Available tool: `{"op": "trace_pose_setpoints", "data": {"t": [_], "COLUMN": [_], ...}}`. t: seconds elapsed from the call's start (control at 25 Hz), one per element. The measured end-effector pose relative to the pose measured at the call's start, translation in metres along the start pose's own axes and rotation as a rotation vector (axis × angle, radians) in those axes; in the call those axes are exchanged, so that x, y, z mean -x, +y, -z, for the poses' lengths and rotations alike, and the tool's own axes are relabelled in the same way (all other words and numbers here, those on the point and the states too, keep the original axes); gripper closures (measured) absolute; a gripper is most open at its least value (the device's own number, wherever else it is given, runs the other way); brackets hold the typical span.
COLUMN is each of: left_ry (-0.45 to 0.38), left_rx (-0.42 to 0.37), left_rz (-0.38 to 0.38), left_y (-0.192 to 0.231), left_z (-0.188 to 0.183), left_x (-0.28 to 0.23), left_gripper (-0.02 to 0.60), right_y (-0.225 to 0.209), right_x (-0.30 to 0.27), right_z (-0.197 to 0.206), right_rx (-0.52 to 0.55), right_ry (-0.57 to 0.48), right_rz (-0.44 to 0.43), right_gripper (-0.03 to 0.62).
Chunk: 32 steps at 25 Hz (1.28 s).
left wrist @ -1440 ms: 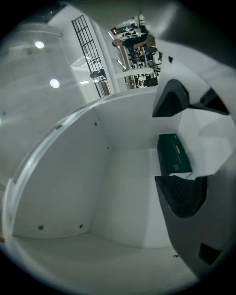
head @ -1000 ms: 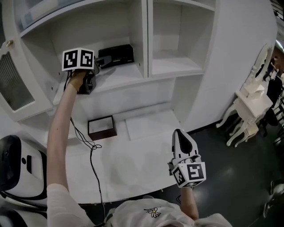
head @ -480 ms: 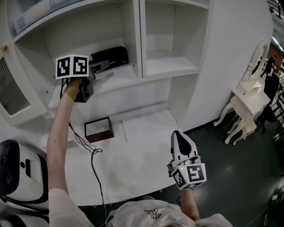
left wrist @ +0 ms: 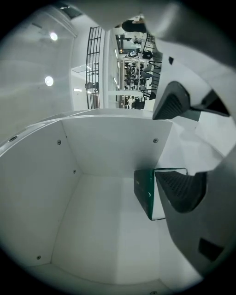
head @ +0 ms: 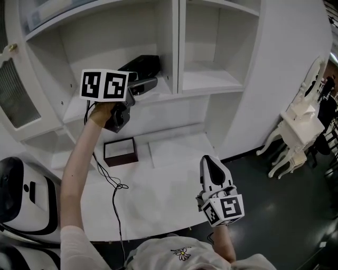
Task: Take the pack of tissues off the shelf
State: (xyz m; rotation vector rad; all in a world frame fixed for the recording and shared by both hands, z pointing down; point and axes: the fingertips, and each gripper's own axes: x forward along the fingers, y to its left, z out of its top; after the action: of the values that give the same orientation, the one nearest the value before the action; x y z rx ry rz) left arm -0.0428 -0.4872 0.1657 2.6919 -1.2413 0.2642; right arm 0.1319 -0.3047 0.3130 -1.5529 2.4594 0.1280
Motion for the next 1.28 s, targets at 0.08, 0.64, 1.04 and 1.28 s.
{"op": "trace_pose_setpoints", "data": {"t": [0.08,0.64,1.04,1.28], "left_ry": [-0.039,0.088,0.116,0.148], "left_rx": [-0.011,0.063,0.148,0.076], "left_rz": [-0.036,-0.271,-0.139,-0.130], "left_y": [0.003,0.080,0.085,0.090], "left_z": [-0.006,0.003,0.008,0.011], "left_x": [0.009,0.002,-0.007,-0.011], "left_gripper": [0.230,0.166,0.167,0.167], "right_y": [0.001,0.003,-0.012,-0.009], "right_x": [-0.001,-0.010,-0.015,-0.019], "right_z": [0.002,0.008,0.021,0.023], "right_rx": [0.001,-0.063,-0.101,-0.110], "right_ry": [0.006,-0.008,0.013,0.014], "right_rz": [-0.008,-0.062,-0.045,-0.056], "right_gripper": [0.591,0.591,0.591,0.591]}}
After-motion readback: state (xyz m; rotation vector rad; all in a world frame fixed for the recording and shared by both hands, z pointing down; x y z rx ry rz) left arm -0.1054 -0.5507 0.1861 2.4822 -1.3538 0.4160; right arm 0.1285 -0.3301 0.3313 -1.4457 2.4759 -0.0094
